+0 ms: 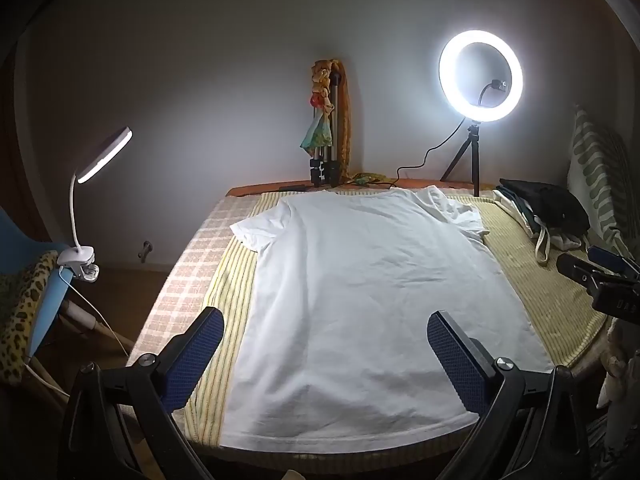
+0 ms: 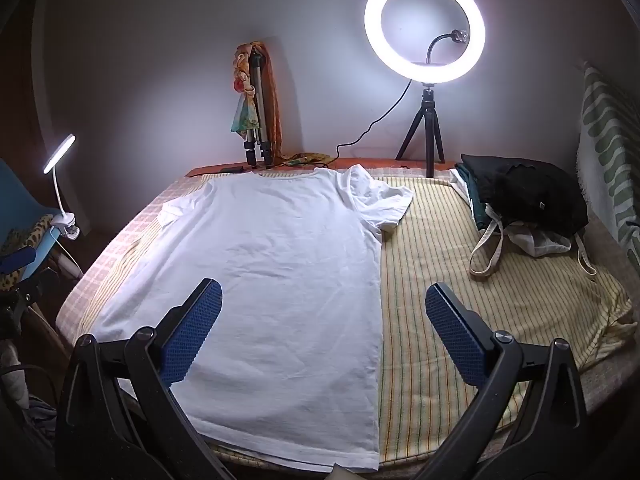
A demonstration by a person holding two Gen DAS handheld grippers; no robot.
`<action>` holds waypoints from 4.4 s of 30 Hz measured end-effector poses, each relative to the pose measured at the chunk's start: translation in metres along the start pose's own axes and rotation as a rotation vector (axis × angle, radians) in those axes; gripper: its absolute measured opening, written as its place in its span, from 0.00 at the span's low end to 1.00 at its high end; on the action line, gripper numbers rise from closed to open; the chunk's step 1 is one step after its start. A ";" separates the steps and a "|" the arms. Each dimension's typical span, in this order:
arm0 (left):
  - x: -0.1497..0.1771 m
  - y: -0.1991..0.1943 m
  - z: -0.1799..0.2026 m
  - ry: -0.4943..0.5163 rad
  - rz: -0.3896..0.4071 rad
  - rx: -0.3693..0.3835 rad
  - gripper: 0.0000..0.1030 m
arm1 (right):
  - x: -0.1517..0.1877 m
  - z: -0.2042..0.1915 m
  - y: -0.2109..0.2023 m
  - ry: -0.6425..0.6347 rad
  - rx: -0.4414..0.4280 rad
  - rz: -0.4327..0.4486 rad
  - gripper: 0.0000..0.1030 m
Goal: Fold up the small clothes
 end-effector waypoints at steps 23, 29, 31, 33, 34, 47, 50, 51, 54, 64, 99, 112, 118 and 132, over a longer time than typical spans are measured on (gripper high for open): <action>0.002 0.003 0.002 -0.005 -0.013 -0.001 1.00 | 0.001 -0.002 0.003 -0.006 0.000 0.000 1.00; 0.001 0.002 0.000 -0.012 -0.016 0.006 1.00 | 0.001 -0.001 0.003 -0.005 -0.002 -0.003 1.00; 0.001 0.002 -0.001 -0.013 -0.017 0.008 1.00 | 0.003 -0.004 0.003 -0.008 -0.004 -0.003 1.00; 0.001 0.002 -0.001 -0.014 -0.017 0.010 1.00 | 0.003 -0.005 0.003 -0.007 -0.004 -0.003 1.00; 0.001 0.002 -0.001 -0.014 -0.017 0.010 1.00 | 0.003 -0.005 0.003 -0.008 -0.004 -0.003 1.00; -0.001 -0.002 -0.002 0.028 0.054 -0.025 1.00 | 0.003 -0.009 0.005 -0.004 -0.012 -0.004 1.00; 0.000 -0.002 -0.004 0.013 0.037 -0.015 1.00 | 0.001 -0.012 0.005 -0.002 -0.014 0.001 1.00; 0.001 -0.002 -0.005 -0.002 0.021 -0.005 1.00 | 0.001 -0.013 0.005 -0.002 -0.019 0.004 1.00; 0.001 -0.003 -0.011 -0.029 -0.003 0.007 1.00 | -0.003 -0.014 0.003 0.010 -0.059 0.021 1.00; 0.011 -0.004 -0.043 -0.068 -0.060 0.003 0.90 | -0.027 -0.045 0.009 -0.055 -0.170 0.034 1.00; 0.106 0.066 -0.114 -0.401 -0.271 0.116 0.30 | -0.138 -0.257 0.240 -0.136 -0.534 -0.385 0.63; 0.107 0.082 -0.134 -0.528 -0.277 0.132 0.28 | -0.112 -0.336 0.370 -0.069 -0.485 -0.558 0.63; 0.108 0.089 -0.127 -0.485 -0.304 0.112 0.28 | -0.096 -0.362 0.410 -0.117 -0.389 -0.565 0.63; 0.116 0.093 -0.139 -0.495 -0.328 0.072 0.32 | -0.090 -0.373 0.427 -0.343 -0.257 -0.562 0.10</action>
Point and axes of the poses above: each gripper's, at about its wrist camera, not at the fingertips, and y roughly the way its jaws point, z to its right, x to its underside, the point moved 2 cm from there along y, roughly the way its jaws point
